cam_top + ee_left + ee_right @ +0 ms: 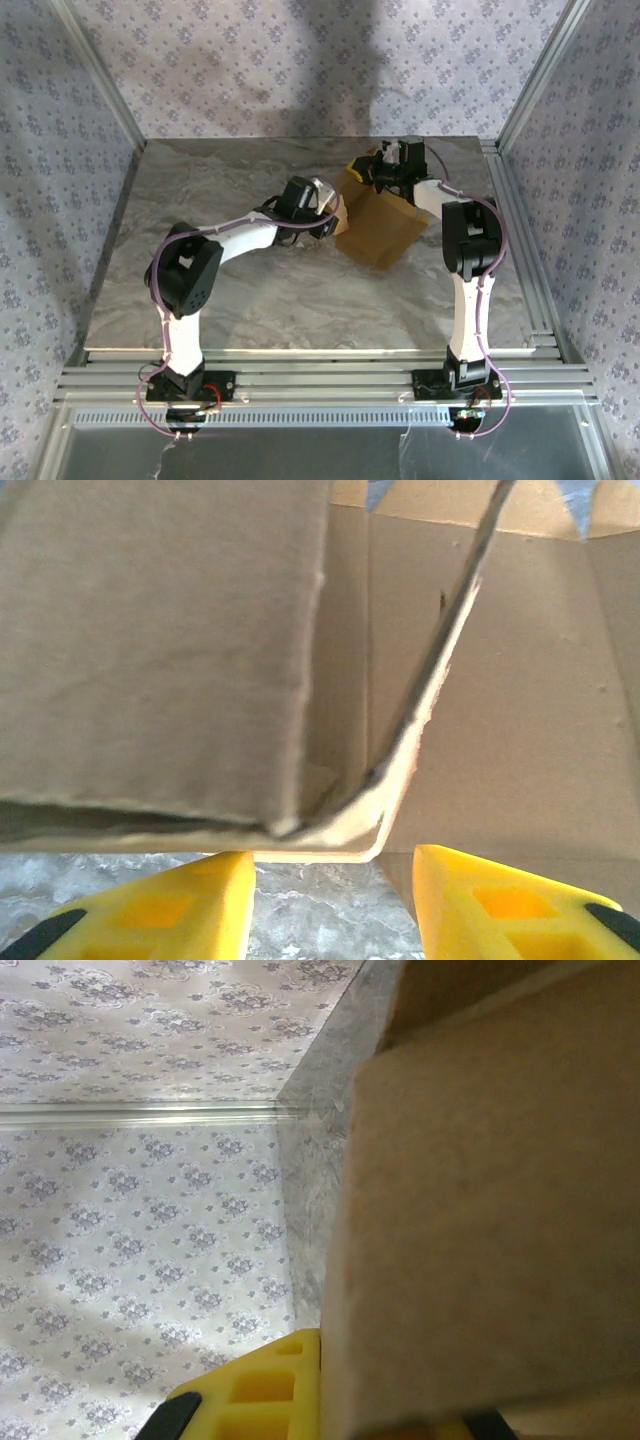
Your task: Fold the paper box
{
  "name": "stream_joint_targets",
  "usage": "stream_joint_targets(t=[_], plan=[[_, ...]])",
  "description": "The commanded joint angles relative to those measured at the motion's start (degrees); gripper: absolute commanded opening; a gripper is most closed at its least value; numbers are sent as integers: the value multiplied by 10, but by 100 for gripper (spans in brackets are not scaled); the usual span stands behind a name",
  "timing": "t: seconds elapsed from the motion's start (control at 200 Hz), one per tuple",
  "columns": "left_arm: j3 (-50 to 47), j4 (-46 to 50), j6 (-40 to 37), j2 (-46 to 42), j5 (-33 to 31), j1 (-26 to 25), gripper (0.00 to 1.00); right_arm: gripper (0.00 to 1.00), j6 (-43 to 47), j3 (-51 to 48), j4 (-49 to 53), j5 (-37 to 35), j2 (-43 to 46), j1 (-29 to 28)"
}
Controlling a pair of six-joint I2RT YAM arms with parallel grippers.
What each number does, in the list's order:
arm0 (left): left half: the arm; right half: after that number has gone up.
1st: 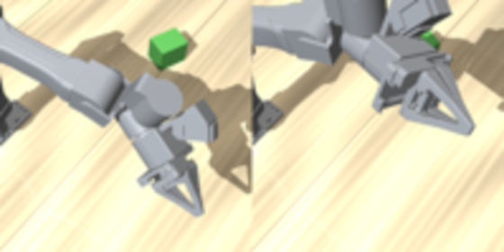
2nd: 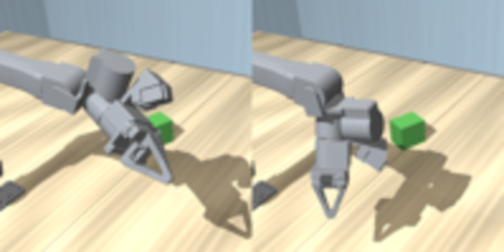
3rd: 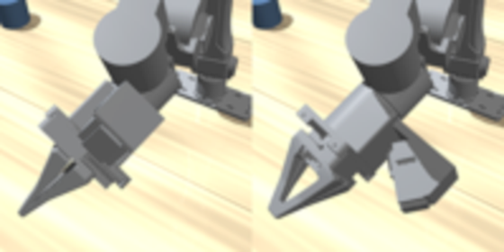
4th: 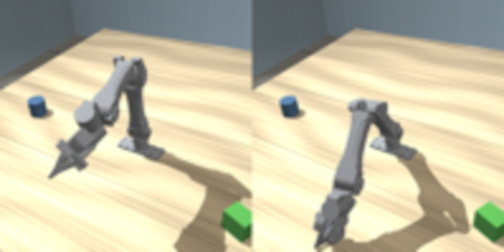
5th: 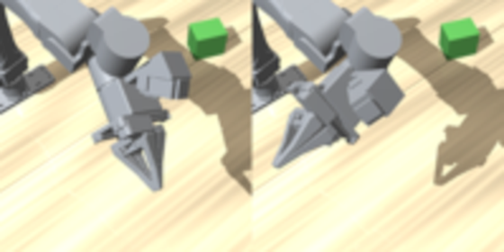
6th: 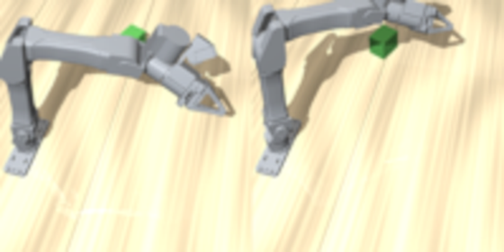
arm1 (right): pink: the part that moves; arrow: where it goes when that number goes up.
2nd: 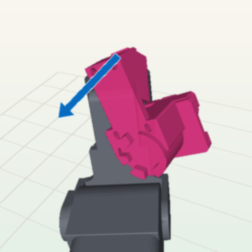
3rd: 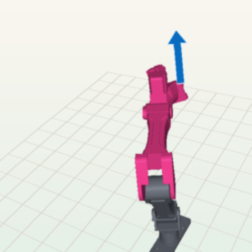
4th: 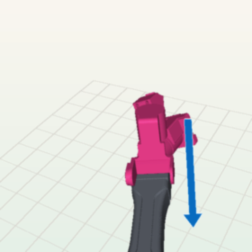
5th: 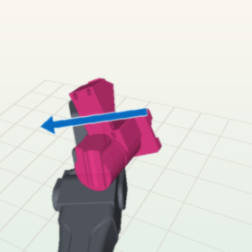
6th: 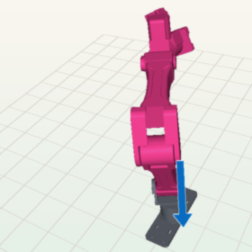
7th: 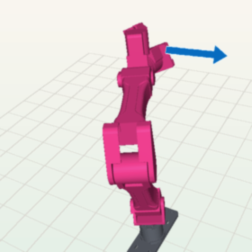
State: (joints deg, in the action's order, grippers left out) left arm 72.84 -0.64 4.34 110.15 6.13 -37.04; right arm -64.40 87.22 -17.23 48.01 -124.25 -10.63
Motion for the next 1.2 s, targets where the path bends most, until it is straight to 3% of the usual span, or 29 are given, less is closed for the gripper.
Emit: stream_joint_targets(t=[0.0,0.41,0.615,0.83,1.054,1.144,1.194], plan=[[28,-6,39,21,-88,-9,47,0,6,-20,28,-3,2,-6],[15,-70,153,29,-129,-12,48,0,-4,-24,19,-6,4,-7],[22,-86,199,43,-168,-15,41,0,-22,-41,-5,-14,13,-9],[65,-38,209,71,-220,-21,34,0,-38,-65,-25,-32,26,-14],[137,68,226,109,-315,-33,16,0,-50,-80,-32,-49,37,-16],[166,110,233,124,-345,-37,0,0,-55,-83,-33,-54,40,-16],[181,133,242,131,-366,-39,0,0,-57,-85,-34,-59,42,-16]])
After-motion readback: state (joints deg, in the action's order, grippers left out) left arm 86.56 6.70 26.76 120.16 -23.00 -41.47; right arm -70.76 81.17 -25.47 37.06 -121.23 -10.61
